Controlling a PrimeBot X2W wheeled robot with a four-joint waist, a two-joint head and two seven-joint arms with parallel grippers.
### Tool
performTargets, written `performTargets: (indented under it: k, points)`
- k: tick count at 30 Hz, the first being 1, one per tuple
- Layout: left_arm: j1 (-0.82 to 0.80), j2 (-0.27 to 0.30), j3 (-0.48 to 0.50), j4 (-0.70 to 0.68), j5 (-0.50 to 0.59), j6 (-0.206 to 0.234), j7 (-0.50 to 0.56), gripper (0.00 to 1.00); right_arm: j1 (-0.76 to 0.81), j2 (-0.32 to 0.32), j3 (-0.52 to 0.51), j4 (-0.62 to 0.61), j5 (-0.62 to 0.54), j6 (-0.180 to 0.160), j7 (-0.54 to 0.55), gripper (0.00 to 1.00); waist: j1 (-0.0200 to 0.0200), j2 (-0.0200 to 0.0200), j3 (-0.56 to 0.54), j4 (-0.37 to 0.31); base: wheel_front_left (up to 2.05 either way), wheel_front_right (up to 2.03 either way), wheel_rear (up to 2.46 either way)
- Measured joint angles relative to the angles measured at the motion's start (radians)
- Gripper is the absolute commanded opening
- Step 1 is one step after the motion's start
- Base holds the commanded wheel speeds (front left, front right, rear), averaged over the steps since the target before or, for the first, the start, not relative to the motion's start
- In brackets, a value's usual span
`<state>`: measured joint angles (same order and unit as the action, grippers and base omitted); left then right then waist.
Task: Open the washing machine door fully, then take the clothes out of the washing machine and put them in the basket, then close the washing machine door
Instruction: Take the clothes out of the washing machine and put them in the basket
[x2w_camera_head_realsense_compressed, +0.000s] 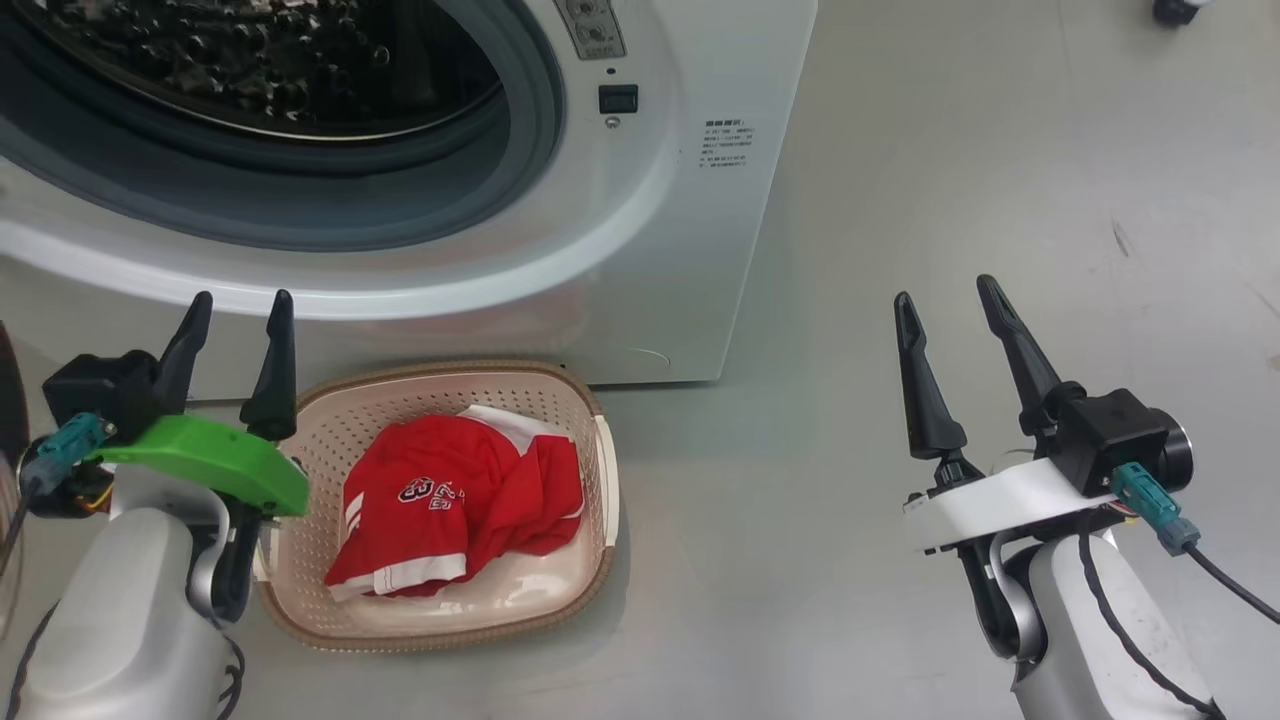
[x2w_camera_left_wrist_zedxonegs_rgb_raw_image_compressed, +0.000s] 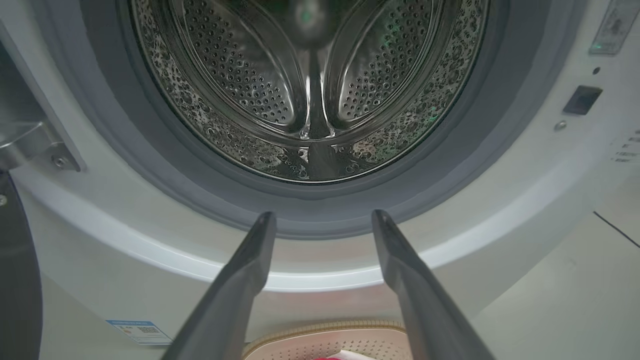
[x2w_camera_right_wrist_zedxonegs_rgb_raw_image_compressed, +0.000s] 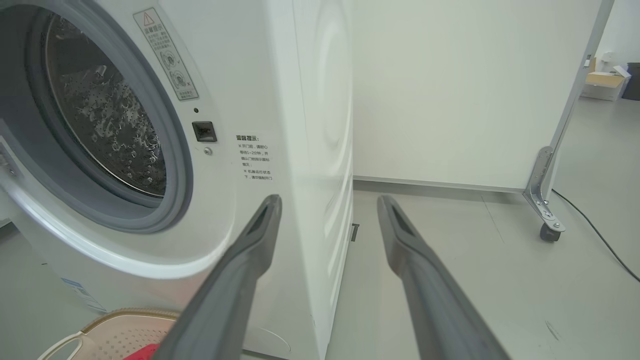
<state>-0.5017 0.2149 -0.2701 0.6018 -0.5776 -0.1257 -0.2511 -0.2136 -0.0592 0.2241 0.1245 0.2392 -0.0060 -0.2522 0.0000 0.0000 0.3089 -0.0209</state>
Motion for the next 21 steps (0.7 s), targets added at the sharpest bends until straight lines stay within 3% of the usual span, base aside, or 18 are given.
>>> performTargets:
  k: [21]
  points:
    - [0.307,-0.013,0.123,-0.255,0.068,0.002,-0.001,1.00,0.103,0.002,-0.019,0.012,0.017,0.025,0.000,1.00,0.0000,0.0000,-0.178,0.044,0.00,0.00,0.00]
